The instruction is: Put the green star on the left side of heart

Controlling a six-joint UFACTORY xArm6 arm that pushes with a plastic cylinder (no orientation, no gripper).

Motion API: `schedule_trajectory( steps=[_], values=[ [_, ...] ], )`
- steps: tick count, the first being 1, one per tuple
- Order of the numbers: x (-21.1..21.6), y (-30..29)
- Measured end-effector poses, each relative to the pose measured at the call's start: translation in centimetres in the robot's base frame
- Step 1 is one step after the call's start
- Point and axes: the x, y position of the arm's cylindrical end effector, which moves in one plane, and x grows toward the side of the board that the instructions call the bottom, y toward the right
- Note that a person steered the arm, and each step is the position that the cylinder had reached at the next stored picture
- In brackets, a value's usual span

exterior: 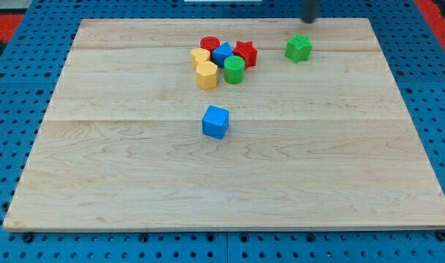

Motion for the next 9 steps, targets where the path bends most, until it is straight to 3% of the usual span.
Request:
schedule_trajectory(
  steps=[1, 2, 4, 6, 8, 9],
  values=[
    [3.8, 5.3],
    [9.2, 3.6],
    [12.9, -4.7],
    [6.5, -10.5],
    [6.5, -2.8],
    [3.7, -4.1]
  ],
)
